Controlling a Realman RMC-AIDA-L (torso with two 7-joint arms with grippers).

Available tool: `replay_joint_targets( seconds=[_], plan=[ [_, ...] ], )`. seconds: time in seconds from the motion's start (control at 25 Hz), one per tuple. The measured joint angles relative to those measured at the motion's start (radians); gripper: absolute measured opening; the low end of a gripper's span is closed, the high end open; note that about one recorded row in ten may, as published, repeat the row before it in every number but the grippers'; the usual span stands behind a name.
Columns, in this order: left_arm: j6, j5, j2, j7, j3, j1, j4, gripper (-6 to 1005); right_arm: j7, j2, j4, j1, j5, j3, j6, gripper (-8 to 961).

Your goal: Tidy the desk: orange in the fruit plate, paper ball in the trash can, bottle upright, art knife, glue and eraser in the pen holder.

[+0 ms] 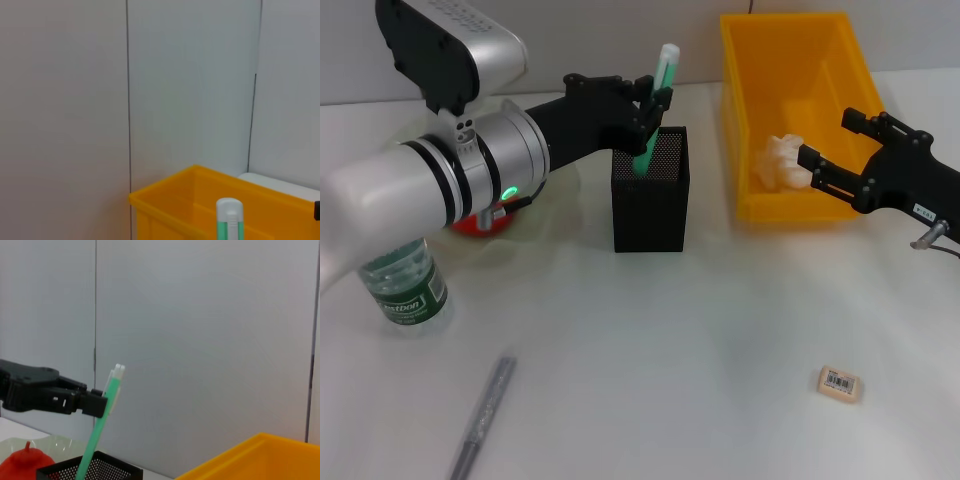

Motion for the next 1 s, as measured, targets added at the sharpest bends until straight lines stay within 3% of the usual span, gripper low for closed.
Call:
replay_joint_targets(
  seconds=[0.44,0.88,1.0],
  plan=[
    [0.0,-0.037,0.0,-0.002,-0.006,0.0,-0.017,215,0.001,0.0,0.0,-0.002,0.0,0.0,-0.003,766],
    [0.03,-0.038,0.002,-0.009,0.0,0.001,0.004,471,0.001,0.0,0.0,-0.005,0.0,0.0,-0.011,766],
    [0.058,-0.037,0.004,-0.011,0.001,0.004,0.022,592,0.001,0.0,0.0,-0.005,0.0,0.0,-0.011,766]
  ],
)
